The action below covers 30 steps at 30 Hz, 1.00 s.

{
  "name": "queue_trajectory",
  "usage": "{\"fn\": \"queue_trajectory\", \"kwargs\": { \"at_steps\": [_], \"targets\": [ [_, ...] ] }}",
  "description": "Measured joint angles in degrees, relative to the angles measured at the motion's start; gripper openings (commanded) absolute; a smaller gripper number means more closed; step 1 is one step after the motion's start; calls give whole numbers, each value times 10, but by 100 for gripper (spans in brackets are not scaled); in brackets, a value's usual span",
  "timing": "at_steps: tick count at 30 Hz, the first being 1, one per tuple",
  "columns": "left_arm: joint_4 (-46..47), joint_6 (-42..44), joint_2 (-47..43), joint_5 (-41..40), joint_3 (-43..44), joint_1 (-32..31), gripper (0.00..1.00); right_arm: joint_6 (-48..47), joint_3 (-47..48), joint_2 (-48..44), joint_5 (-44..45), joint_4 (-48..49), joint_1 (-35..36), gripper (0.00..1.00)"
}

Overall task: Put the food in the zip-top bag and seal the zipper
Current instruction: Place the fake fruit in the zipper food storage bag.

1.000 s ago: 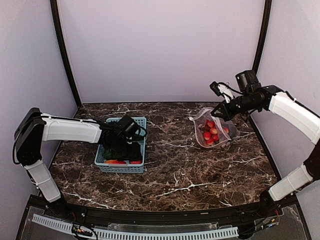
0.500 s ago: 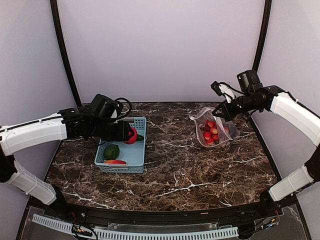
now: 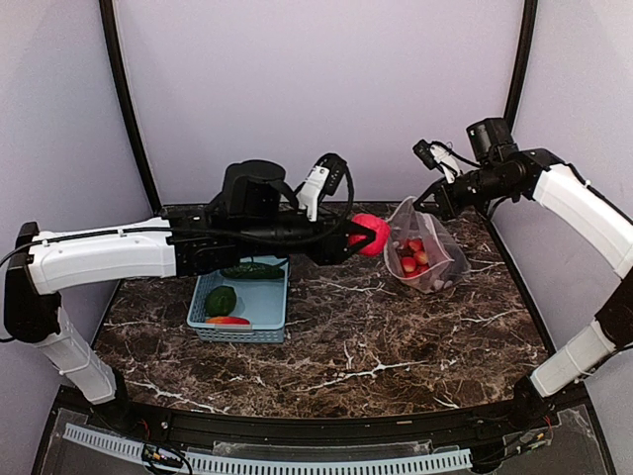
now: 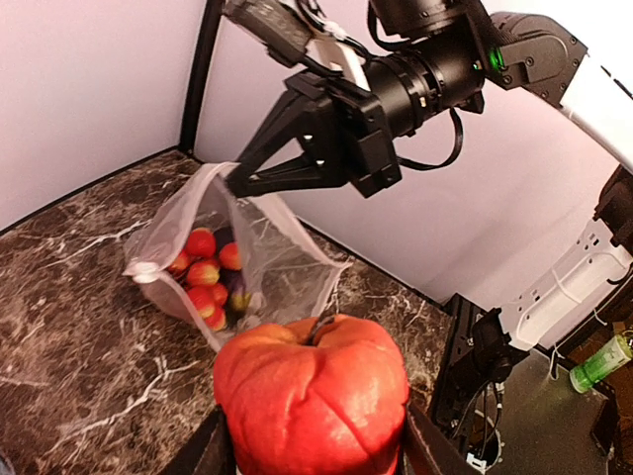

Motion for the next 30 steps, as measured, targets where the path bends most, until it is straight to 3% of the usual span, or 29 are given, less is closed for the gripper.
{"fn": "queue_trajectory", "kwargs": {
  "at_steps": [7, 18, 25, 30],
  "targets": [
    [52, -4, 105, 16, 56, -12, 28, 2, 70, 52, -6, -25, 28, 0],
    [35, -59, 211, -75, 145, -9, 29, 8, 69, 59, -41, -34, 34, 0],
    [1, -88, 302, -77, 234, -3, 38, 13, 69, 54, -43, -35, 34, 0],
    [-18, -101, 325, -70, 259, -1, 63, 16, 69, 49, -42, -37, 34, 0]
  ]
}}
